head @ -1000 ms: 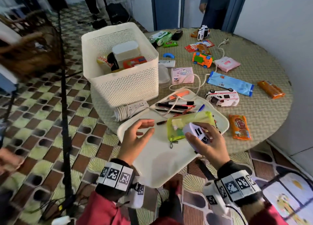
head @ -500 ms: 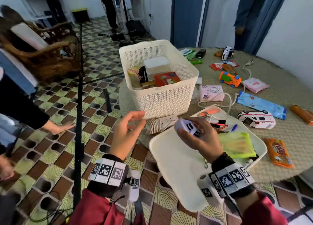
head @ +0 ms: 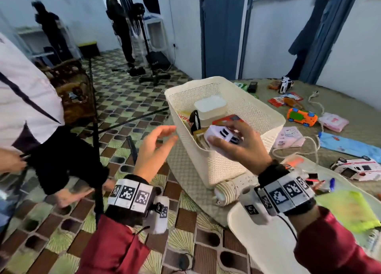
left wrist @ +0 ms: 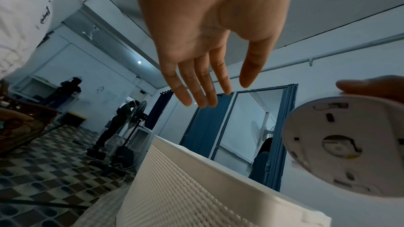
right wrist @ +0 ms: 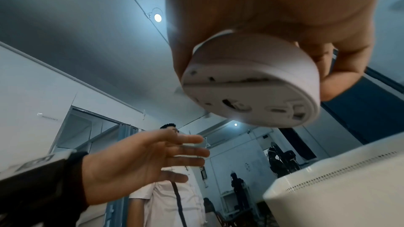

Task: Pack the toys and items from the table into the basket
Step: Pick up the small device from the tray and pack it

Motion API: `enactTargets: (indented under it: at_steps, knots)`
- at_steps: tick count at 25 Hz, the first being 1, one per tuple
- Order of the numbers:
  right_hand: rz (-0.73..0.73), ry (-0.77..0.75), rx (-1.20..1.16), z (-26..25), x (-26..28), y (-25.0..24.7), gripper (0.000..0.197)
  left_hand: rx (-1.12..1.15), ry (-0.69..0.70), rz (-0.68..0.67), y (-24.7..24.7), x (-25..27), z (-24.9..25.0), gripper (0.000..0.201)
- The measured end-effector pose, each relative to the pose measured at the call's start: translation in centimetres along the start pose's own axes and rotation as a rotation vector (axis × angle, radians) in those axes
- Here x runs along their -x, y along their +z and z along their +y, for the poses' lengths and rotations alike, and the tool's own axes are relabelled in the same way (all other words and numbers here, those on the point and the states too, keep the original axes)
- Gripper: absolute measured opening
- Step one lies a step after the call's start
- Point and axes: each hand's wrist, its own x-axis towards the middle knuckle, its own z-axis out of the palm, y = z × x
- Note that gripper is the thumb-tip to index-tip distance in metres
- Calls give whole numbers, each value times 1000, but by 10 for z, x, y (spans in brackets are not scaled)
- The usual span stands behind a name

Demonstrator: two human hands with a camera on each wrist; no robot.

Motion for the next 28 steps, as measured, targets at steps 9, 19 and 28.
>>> enactTargets:
  at_steps: [9,19,28]
  knots:
    - [-81,72,294,-12,-130,43,53,45,35,-10,-30,-114,-49,15]
    - [-55,278,392,39,-248,74,61,68,11,-118,-28,-267,-120,24]
    - [-111,425,495,93,-291,96,67,-21,78,-261,-1,-368,-161,39]
